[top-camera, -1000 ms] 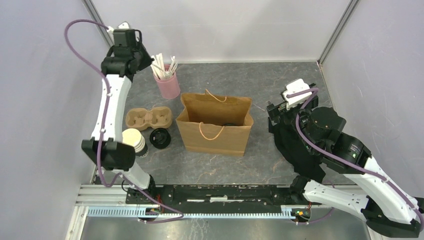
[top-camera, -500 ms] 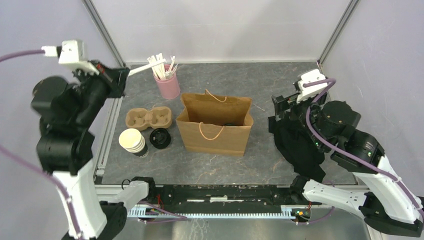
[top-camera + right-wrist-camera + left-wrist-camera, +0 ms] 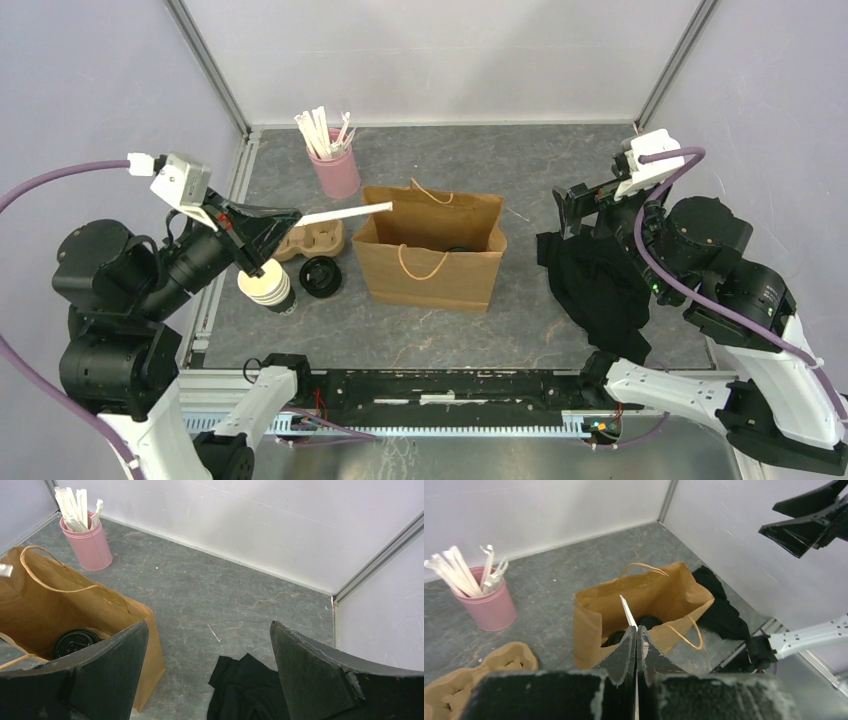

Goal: Pack the takeout coffee

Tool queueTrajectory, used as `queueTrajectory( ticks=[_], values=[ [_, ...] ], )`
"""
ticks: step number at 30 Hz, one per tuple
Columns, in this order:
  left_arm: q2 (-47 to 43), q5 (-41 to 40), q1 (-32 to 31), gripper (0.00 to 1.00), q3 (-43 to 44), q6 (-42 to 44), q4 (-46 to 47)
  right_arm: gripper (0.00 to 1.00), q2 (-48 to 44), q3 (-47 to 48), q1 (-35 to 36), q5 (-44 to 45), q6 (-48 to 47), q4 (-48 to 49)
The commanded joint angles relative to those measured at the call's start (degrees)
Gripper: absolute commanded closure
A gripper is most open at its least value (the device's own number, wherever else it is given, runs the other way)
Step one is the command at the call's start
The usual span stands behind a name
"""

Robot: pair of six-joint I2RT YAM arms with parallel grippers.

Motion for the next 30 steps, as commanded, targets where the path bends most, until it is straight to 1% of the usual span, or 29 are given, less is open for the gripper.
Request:
queueTrajectory(
  ticks=[1,5,11,15,19,21,23,25,27,28,30],
  values=[
    [2.8,5.3,-0.2,0.98,-1.4,1.0,0.4,0.02,-0.4,1.0,0.2,0.9,3.6,-1.5],
    [4.3,9.3,-0.2,0.98,-4.3,-1.4,3.0,0.02,-3.0,-2.6,0.2,1.2,4.7,0.0],
    [6.7,11.1,-0.4,0.98,-7.6,-2.5,4.9,0.02,-6.1,-7.2,0.1,1.8,5.9,1.6],
    [11.3,9.2,-0.4,0.98,-5.2,-3.8,5.1,0.02,-8.3,-9.9,0.2,3.4,6.7,2.0],
    [16.5,6.4,-0.5,0.98,-4.5,-8.7,5.1,0.02,-10.6,-13.6,0.2,4.6,8.3,2.7],
    [18.6,6.1,-1.6,0.98,-5.3,-10.9,6.5,0.02,-11.6,-15.6,0.1,5.3,8.7,3.7],
    [19.7,2.6,-4.9,0.98,-5.2,-11.4,7.8,0.02,-12.4,-17.6,0.2,5.4,8.4,5.2],
    [21.3,-2.8,-9.6,0.98,-4.1,-11.0,8.2,0.02,-12.5,-18.6,0.2,5.3,7.8,5.9],
    [22.8,-9.7,-14.5,0.98,-2.9,-10.9,8.4,0.02,-12.2,-19.1,0.2,5.5,7.5,5.9],
    [23.3,-11.6,-16.7,0.98,-2.5,-10.6,8.7,0.02,-12.0,-19.2,0.2,5.5,7.5,5.8],
    [23.5,-19.6,-20.4,0.98,-2.8,-10.0,9.5,0.02,-11.7,-19.1,0.2,4.9,7.5,5.8]
  ],
)
